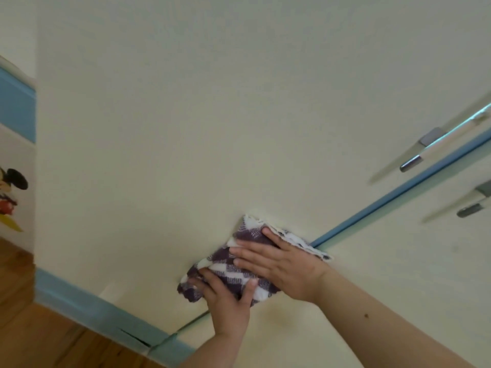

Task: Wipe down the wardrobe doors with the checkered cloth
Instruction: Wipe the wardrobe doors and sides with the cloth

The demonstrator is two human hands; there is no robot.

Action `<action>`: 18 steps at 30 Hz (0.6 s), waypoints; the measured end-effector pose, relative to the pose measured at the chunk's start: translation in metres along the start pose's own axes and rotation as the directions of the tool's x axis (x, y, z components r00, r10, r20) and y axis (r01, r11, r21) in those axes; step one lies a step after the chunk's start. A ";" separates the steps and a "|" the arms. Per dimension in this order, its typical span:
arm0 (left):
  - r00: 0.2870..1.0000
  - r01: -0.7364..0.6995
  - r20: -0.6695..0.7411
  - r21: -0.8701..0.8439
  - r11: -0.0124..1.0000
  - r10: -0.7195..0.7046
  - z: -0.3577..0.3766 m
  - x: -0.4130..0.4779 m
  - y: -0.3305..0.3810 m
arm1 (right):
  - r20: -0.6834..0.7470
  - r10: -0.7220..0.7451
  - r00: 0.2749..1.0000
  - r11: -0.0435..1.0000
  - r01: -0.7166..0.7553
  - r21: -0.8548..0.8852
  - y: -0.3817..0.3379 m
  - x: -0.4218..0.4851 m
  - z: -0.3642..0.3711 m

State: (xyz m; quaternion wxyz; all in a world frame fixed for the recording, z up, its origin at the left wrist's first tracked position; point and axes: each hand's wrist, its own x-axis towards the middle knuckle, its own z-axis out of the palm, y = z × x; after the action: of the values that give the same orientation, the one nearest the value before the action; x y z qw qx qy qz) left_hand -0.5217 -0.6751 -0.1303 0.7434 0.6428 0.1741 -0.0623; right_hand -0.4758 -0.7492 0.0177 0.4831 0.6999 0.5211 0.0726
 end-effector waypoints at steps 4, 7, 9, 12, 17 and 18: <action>1.000 -0.021 -0.009 0.053 0.998 0.022 0.000 -0.003 0.013 | -0.021 0.001 1.000 1.000 -0.001 0.009 0.011 -0.006 -0.006; 0.999 -0.028 -0.027 0.088 0.996 0.031 -0.001 -0.002 0.017 | -0.025 0.014 1.000 1.000 -0.015 -0.013 0.016 -0.009 -0.012; 0.999 -0.031 -0.036 0.101 0.994 0.035 -0.001 -0.003 0.023 | -0.036 0.024 0.999 1.000 -0.024 -0.008 0.019 -0.011 -0.016; 0.997 -0.053 -0.047 0.080 0.995 0.057 -0.002 -0.007 0.033 | -0.036 0.026 0.999 0.999 -0.027 -0.031 0.026 -0.015 -0.021; 0.996 -0.076 -0.049 0.076 0.994 0.080 -0.001 -0.012 0.053 | -0.050 0.045 0.998 0.999 -0.045 -0.004 0.042 -0.022 -0.029; 0.996 -0.074 -0.048 0.077 0.994 0.078 -0.001 -0.013 0.056 | -0.056 0.049 0.997 0.999 -0.049 -0.001 0.045 -0.023 -0.031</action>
State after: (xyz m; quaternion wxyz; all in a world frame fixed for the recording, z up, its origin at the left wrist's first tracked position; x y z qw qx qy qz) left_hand -0.5165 -0.6661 -0.0732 0.7157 0.6780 0.1657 -0.0241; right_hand -0.4752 -0.7489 0.0767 0.4672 0.7094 0.5172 0.1047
